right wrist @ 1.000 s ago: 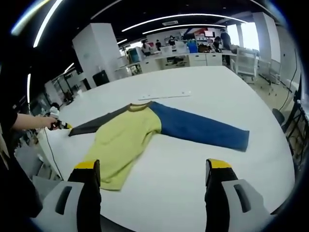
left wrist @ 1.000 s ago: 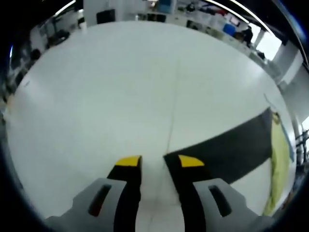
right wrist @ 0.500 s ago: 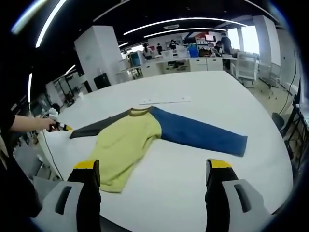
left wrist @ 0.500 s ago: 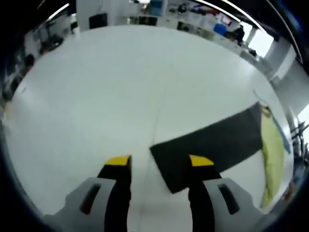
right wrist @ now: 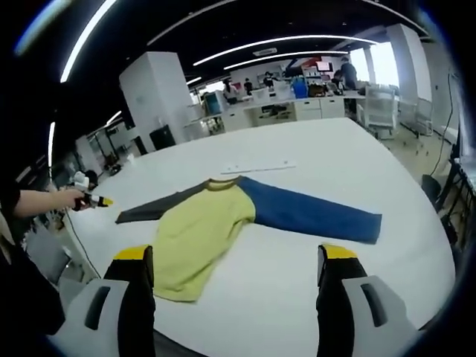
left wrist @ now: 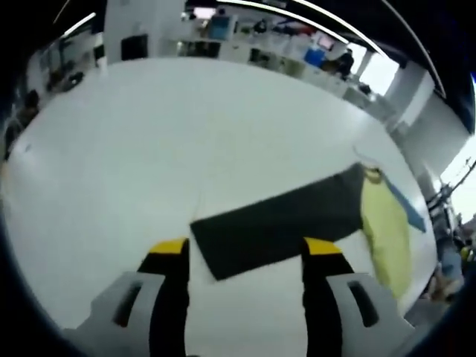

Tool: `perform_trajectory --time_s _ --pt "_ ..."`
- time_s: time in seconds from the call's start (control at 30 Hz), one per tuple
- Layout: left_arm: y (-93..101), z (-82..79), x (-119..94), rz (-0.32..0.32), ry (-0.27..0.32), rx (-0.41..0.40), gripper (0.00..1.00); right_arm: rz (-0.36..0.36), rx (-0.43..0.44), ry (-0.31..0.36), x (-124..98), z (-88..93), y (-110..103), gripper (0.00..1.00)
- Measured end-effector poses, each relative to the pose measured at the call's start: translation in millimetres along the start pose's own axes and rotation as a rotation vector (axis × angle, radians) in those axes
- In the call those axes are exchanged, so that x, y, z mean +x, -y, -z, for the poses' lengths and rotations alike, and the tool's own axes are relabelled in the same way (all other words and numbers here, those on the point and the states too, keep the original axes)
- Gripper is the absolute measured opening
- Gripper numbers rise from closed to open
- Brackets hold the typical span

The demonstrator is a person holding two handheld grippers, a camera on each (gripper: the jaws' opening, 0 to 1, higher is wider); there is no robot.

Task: Fold the garment on the visible template until the final outline fits inside the template.

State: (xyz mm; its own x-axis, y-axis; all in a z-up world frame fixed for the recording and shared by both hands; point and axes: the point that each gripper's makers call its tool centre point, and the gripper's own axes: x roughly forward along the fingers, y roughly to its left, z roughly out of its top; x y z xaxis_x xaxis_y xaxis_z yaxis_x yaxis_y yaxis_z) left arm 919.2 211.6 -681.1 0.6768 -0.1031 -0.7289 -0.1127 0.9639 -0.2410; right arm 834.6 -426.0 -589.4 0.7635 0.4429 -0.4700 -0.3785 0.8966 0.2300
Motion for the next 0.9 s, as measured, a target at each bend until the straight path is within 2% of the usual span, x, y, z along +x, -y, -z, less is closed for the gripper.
perform_trajectory --time_s 0.1,0.23,0.43,0.63,0.8,0.9 --pt "11.3 3.3 -12.7 0.017 0.009 0.022 0.62 -0.01 -0.001 0.011 -5.8 -1.4 -2.3 0.91" --pt "21.6 5.7 -27.6 0.043 0.022 0.008 0.69 -0.022 -0.011 0.013 -12.6 -0.7 -5.0 0.91" --pt "48.8 6.9 -52.2 0.091 0.053 0.047 0.75 -0.032 -0.02 0.043 -25.0 -7.9 -5.9 0.91" --pt "93.6 13.6 -87.8 0.153 0.112 0.063 0.84 -0.043 -0.035 0.052 -33.4 -10.1 -6.0 0.92" --pt "126.8 33.4 -108.4 0.182 0.09 0.136 0.87 -0.054 -0.043 0.04 -36.5 -6.0 -5.8 0.94" --pt "143.4 38.3 -118.9 0.202 0.096 0.17 0.89 -0.058 -0.037 0.042 -37.9 -5.3 -5.3 0.94"
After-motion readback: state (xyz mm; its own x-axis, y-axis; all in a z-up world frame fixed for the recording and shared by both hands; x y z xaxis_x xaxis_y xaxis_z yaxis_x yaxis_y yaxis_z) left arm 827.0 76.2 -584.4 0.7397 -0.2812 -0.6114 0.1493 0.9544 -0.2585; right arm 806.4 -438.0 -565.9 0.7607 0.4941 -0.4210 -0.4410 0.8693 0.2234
